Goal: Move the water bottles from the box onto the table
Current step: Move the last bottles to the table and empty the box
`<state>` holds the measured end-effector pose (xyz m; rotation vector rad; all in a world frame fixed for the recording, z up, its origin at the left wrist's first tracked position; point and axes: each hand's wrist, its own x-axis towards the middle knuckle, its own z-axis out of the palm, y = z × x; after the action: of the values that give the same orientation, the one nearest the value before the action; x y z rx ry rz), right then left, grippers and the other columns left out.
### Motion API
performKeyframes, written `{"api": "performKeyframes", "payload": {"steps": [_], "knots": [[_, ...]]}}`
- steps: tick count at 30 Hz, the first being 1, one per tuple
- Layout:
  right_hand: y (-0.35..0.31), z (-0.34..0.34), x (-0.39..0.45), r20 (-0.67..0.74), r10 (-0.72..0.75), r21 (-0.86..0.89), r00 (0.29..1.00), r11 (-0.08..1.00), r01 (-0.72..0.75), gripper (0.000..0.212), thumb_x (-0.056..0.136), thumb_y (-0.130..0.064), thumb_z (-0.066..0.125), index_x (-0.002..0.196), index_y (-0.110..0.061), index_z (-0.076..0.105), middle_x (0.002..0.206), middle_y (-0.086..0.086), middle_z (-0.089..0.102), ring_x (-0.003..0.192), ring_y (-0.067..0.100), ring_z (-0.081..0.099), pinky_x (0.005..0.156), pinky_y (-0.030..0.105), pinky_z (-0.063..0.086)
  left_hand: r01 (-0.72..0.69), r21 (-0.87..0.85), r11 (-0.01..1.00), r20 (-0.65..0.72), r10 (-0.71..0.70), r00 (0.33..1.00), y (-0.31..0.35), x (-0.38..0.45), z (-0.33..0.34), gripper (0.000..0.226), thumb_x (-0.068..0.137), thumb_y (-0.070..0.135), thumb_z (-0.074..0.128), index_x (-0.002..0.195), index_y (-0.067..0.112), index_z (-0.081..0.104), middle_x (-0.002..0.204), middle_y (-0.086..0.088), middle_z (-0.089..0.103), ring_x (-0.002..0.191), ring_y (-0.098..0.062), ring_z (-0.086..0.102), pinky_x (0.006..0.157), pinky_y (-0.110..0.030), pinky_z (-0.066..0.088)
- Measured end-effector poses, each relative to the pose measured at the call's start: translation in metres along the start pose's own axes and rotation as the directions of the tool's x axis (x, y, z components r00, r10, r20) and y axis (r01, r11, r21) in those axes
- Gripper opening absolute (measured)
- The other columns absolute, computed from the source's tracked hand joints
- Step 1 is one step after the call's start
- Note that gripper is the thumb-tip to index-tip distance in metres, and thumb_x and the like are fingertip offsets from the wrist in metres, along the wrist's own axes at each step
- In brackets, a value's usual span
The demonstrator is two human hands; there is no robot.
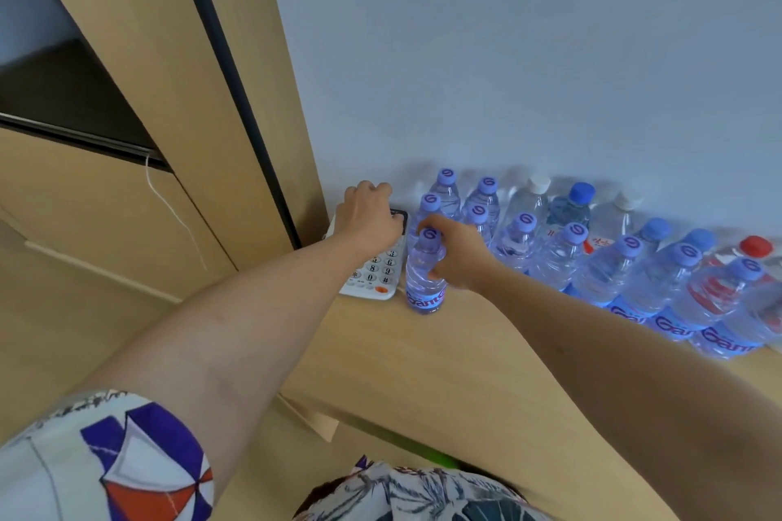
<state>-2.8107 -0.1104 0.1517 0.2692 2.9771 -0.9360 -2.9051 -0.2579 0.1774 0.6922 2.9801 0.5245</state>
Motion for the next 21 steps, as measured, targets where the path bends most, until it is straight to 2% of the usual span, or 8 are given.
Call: {"api": "performKeyframes", "payload": {"steps": [2, 4, 5, 7, 9, 11, 16, 21], "knots": [[-0.004, -0.001, 0.0, 0.025, 0.016, -0.038, 1.0, 0.999, -0.015, 0.066, 0.073, 0.001, 0.071, 0.132, -0.027, 0.058, 0.092, -0.003, 0.056, 0.075, 0.019, 0.053, 0.064, 0.03, 0.048, -0.012, -0.005, 1.0, 0.014, 0.012, 1.0, -0.003, 0.003, -0.001, 0.047, 0.095, 0.031, 0.058, 0.137, 0.012, 0.053, 0.135, -0.016, 0.051, 0.127, -0.035, 0.044, 0.099, -0.045, 0.045], [-0.008, -0.001, 0.001, 0.032, 0.031, -0.076, 0.999, 0.997, -0.028, 0.072, 0.072, -0.017, 0.084, 0.137, -0.028, 0.055, 0.107, 0.0, 0.052, 0.09, 0.018, 0.049, 0.077, 0.03, 0.044, -0.041, -0.004, 0.999, 0.023, 0.041, 0.999, -0.005, 0.006, -0.004, 0.048, 0.095, 0.031, 0.059, 0.138, 0.011, 0.052, 0.136, -0.016, 0.051, 0.128, -0.035, 0.043, 0.099, -0.045, 0.046], [-0.01, -0.001, 0.001, 0.026, 0.047, -0.082, 0.999, 0.996, -0.045, 0.072, 0.071, -0.029, 0.087, 0.136, -0.025, 0.055, 0.107, 0.0, 0.049, 0.094, 0.018, 0.046, 0.079, 0.029, 0.041, -0.055, -0.006, 0.998, 0.025, 0.055, 0.998, -0.005, 0.008, -0.005, 0.048, 0.095, 0.031, 0.058, 0.138, 0.012, 0.052, 0.136, -0.016, 0.05, 0.128, -0.035, 0.043, 0.099, -0.045, 0.046], [-0.015, 0.001, 0.002, -0.015, 0.099, -0.083, 0.995, 0.991, -0.1, 0.055, 0.073, -0.038, 0.086, 0.117, -0.017, 0.06, 0.091, -0.004, 0.052, 0.089, 0.019, 0.049, 0.067, 0.025, 0.038, -0.082, -0.017, 0.996, 0.026, 0.083, 0.996, -0.005, 0.01, -0.009, 0.049, 0.095, 0.031, 0.058, 0.14, 0.012, 0.05, 0.138, -0.015, 0.049, 0.129, -0.035, 0.043, 0.098, -0.045, 0.047], [-0.021, 0.005, 0.002, -0.068, 0.156, -0.071, 0.985, 0.984, -0.161, 0.043, 0.073, -0.034, 0.086, 0.099, -0.015, 0.058, 0.075, -0.006, 0.047, 0.078, 0.02, 0.05, 0.053, 0.023, 0.03, -0.106, -0.028, 0.994, 0.03, 0.107, 0.994, -0.007, 0.011, -0.012, 0.051, 0.095, 0.03, 0.059, 0.142, 0.013, 0.049, 0.14, -0.015, 0.048, 0.13, -0.035, 0.042, 0.098, -0.045, 0.046], [-0.027, 0.009, 0.003, -0.103, 0.183, -0.056, 0.978, 0.98, -0.19, 0.042, 0.073, -0.03, 0.086, 0.1, -0.01, 0.061, 0.072, -0.005, 0.046, 0.073, 0.019, 0.049, 0.051, 0.024, 0.031, -0.123, -0.04, 0.992, 0.032, 0.125, 0.992, -0.011, 0.012, -0.014, 0.052, 0.095, 0.031, 0.059, 0.143, 0.014, 0.048, 0.142, -0.014, 0.047, 0.131, -0.034, 0.042, 0.099, -0.045, 0.046], [-0.037, 0.019, 0.004, -0.158, 0.225, 0.017, 0.962, 0.974, -0.225, 0.05, 0.072, -0.023, 0.084, 0.116, -0.01, 0.064, 0.098, 0.009, 0.065, 0.09, 0.026, 0.059, 0.072, 0.029, 0.042, -0.157, -0.046, 0.987, 0.037, 0.159, 0.987, -0.027, 0.013, -0.017, 0.051, 0.095, 0.031, 0.06, 0.142, 0.013, 0.049, 0.14, -0.015, 0.048, 0.131, -0.034, 0.041, 0.099, -0.045, 0.046], [-0.038, 0.022, -0.004, -0.189, 0.275, 0.086, 0.943, 0.961, -0.263, 0.059, 0.072, -0.023, 0.086, 0.124, -0.012, 0.06, 0.101, 0.007, 0.063, 0.1, 0.03, 0.061, 0.075, 0.029, 0.041, -0.185, -0.091, 0.978, 0.011, 0.187, 0.982, -0.021, 0.019, -0.023, 0.05, 0.095, 0.027, 0.059, 0.141, 0.012, 0.05, 0.138, -0.015, 0.05, 0.131, -0.035, 0.042, 0.101, -0.044, 0.045]]}}
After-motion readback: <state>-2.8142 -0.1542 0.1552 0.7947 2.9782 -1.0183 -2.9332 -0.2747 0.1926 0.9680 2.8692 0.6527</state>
